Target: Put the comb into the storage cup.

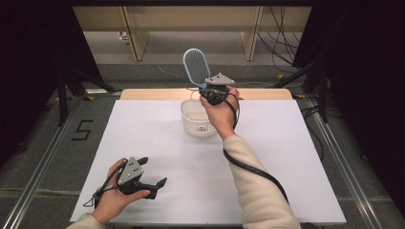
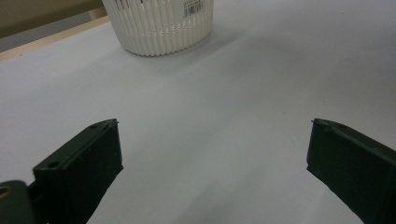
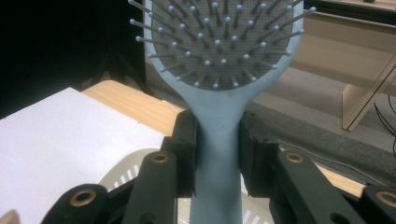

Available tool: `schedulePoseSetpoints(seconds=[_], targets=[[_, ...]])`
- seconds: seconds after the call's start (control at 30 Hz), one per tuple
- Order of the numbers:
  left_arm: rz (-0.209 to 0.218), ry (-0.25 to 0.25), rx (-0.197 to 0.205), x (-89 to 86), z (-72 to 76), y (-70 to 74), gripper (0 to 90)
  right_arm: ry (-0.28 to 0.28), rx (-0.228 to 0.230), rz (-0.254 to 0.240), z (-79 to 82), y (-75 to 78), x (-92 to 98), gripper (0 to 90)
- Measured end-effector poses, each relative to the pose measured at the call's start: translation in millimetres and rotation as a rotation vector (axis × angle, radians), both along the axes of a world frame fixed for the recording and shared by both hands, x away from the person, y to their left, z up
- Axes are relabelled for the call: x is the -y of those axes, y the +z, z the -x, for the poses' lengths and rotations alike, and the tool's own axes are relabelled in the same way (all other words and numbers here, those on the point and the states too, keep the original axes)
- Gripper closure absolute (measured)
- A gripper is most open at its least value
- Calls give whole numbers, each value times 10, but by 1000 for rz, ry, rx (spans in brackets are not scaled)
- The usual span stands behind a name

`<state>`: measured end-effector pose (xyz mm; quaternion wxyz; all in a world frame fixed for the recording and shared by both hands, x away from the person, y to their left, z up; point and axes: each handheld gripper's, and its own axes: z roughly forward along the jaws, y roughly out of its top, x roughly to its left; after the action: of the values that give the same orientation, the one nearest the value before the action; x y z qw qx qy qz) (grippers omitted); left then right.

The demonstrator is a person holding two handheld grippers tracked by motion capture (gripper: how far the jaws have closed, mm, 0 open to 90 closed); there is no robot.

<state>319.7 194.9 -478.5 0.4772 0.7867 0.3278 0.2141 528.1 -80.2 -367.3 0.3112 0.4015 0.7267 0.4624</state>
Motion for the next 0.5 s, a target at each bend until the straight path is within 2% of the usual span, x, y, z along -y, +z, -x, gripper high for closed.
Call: schedulePoseSetpoints(seconds=[0.5], targets=[[-1, -2, 2, -2, 0, 3, 26, 2, 1, 8, -13, -24, -26, 706]])
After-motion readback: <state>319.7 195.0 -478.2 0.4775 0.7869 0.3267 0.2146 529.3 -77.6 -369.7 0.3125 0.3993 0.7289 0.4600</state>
